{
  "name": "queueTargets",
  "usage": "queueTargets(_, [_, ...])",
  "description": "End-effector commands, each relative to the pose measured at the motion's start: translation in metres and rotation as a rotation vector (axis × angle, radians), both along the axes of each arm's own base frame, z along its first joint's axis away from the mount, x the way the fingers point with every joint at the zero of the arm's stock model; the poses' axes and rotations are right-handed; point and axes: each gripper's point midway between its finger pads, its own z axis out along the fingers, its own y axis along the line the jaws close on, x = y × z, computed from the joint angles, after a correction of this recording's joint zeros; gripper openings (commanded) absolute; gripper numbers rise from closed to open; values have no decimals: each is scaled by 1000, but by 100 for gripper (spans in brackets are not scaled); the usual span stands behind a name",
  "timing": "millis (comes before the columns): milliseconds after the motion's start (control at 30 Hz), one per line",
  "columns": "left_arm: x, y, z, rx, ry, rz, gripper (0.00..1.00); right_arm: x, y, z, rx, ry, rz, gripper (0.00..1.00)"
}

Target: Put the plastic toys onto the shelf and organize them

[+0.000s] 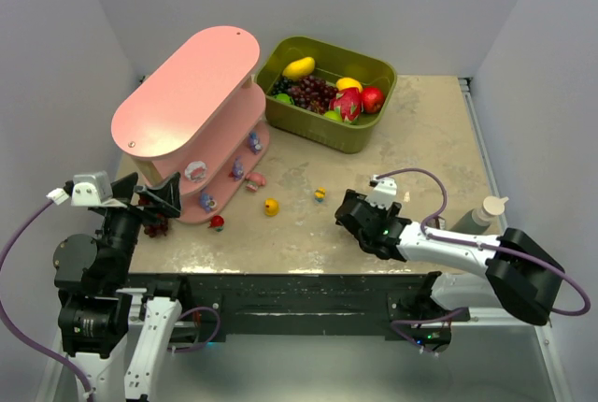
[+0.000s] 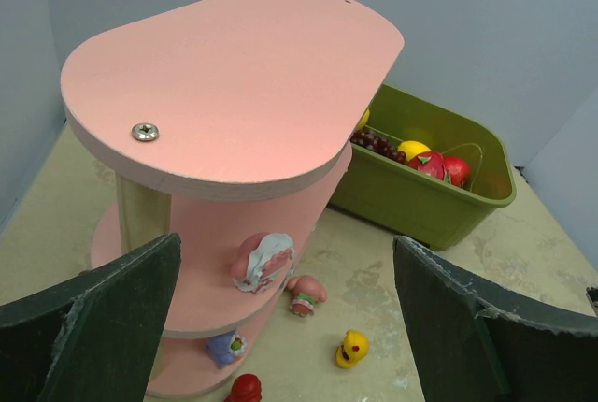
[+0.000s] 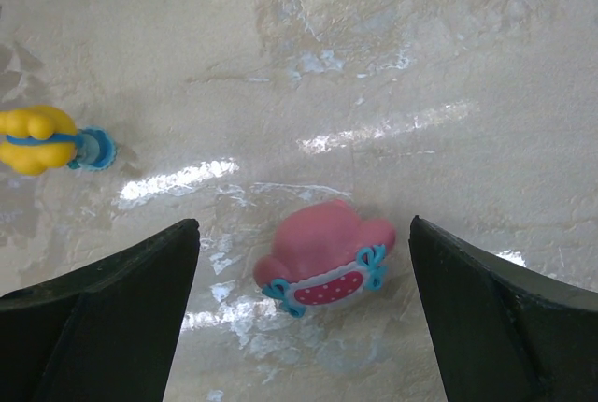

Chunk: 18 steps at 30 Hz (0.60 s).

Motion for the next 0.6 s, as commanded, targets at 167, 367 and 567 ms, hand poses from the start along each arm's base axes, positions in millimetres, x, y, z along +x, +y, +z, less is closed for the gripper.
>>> queueTargets(167, [-3,-2,15,1,-48,-10,100,4,4,-2,61,-36,-21,91])
queueTargets(367, [-3,-1,15,4,-47,-8,99,5,4,-7,58,-28,-39,84])
queueTargets(567, [-3,-1,13,4,-43,-4,100,6,4,-7,48,-23,-47,69])
